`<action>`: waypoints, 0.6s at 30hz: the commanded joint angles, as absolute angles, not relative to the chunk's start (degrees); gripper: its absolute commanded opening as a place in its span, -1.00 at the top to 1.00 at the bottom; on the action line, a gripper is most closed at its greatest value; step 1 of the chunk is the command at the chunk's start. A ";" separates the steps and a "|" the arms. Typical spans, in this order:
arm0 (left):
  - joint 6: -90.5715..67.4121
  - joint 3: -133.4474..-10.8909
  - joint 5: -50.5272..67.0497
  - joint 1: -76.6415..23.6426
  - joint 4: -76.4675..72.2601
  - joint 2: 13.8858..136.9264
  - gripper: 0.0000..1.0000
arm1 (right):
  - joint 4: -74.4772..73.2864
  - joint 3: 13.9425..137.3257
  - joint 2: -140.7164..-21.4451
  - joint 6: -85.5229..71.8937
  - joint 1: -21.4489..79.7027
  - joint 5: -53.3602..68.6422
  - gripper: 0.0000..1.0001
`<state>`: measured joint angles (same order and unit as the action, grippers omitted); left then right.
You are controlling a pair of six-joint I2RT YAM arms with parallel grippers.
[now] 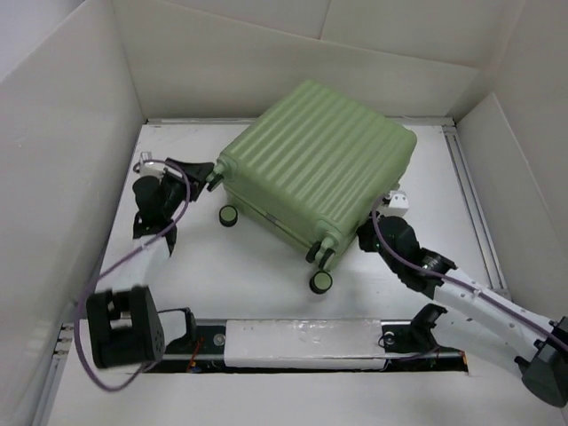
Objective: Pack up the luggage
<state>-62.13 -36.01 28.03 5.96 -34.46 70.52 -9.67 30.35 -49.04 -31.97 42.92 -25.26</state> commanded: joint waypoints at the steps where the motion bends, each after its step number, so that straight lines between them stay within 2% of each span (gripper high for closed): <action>1: -58.63 -32.53 30.41 5.27 -33.50 52.97 1.00 | 6.84 35.76 -54.29 -22.95 37.55 -7.41 0.70; 4: -56.79 -27.01 29.89 4.75 -28.40 44.50 1.00 | 6.86 44.60 -60.53 -19.78 30.25 5.04 0.75; 7: -54.76 -23.13 30.58 4.75 -22.53 35.18 1.00 | 4.67 52.09 -66.52 -18.81 27.69 10.79 0.75; 10: -52.57 -21.54 31.11 4.75 -16.29 28.05 1.00 | 1.15 53.88 -65.66 -18.81 26.28 10.73 0.59; 12: -50.02 -21.53 31.11 4.75 -13.02 23.93 1.00 | -2.79 51.08 -59.90 -18.81 26.28 3.63 0.30; 14: -49.39 -21.53 30.32 4.75 -11.08 22.24 1.00 | -2.81 43.04 -54.43 -21.35 26.28 -2.43 0.21; 15: -49.39 -21.53 30.32 4.75 -10.38 21.63 1.00 | -3.33 39.76 -48.49 -22.84 25.67 -3.94 0.21; 16: -49.39 -22.23 30.32 4.75 -10.37 21.01 1.00 | -3.34 33.03 -42.34 -26.24 25.66 -5.00 0.30; 17: -49.39 -22.24 31.02 4.75 -10.37 21.01 1.00 | -3.34 32.96 -42.28 -27.67 25.66 -5.01 0.30; 18: -49.39 -22.85 31.03 4.75 -10.37 21.01 1.00 | -2.47 26.52 -39.40 -28.82 25.66 -4.23 0.37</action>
<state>-49.06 -20.32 23.27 6.09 -6.26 22.83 -5.80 36.25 -45.41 -22.26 24.93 -5.93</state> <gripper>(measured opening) 0.508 0.331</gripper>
